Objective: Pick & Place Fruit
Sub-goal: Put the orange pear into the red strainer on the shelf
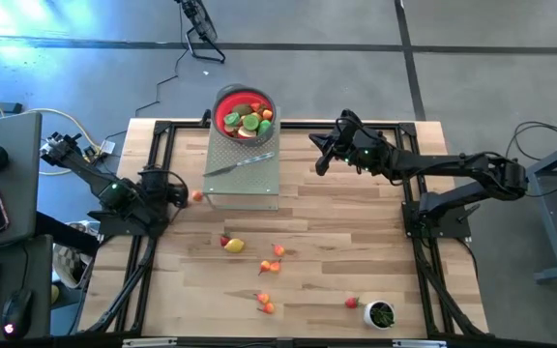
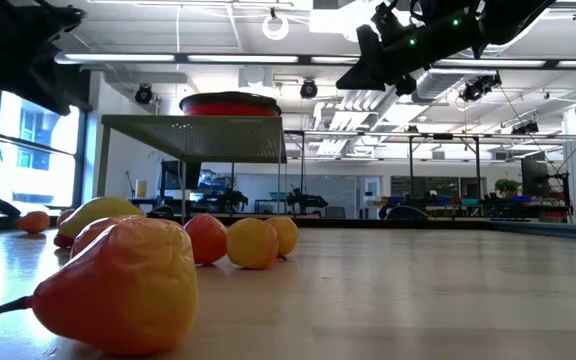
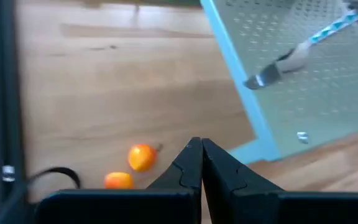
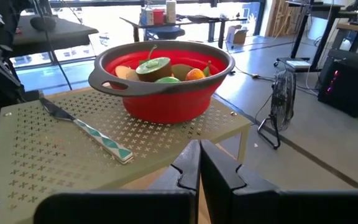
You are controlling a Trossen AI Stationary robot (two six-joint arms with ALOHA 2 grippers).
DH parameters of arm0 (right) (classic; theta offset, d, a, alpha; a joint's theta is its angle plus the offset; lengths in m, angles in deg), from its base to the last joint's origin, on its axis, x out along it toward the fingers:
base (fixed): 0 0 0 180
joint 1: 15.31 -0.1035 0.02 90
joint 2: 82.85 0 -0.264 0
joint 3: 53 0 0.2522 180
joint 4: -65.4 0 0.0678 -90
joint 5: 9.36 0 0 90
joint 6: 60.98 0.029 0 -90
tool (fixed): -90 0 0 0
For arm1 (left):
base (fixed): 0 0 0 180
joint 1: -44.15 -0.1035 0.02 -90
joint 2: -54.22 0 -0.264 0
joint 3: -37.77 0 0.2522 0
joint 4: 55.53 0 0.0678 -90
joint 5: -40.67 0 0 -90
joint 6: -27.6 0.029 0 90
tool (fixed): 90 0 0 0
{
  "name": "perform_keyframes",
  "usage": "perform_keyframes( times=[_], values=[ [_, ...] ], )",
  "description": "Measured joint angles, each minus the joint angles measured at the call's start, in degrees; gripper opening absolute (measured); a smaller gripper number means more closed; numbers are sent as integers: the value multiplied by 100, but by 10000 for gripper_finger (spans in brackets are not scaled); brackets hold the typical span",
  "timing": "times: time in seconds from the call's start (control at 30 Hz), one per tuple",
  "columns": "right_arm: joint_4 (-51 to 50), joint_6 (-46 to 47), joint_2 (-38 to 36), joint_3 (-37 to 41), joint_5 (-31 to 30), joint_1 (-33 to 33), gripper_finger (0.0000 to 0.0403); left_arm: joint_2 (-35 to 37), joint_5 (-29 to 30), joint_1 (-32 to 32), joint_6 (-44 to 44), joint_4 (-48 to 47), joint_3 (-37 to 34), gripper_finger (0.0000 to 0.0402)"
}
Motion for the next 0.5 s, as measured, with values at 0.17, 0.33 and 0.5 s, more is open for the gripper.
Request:
perform_keyframes(
  times=[0.17, 0.33, 0.5],
  values=[
    [-3, -98, 0, 0, 6, 60, 4, 5, -218, 0, 129, -455, -3, 0],
    [-3, -65, 0, 0, 6, 108, 3, 87, -246, 0, 913, -451, 225, 0],
    [-1, 62, 0, 0, 8, 130, 3, 106, -649, 0, 1767, -868, 684, 0]
  ],
)
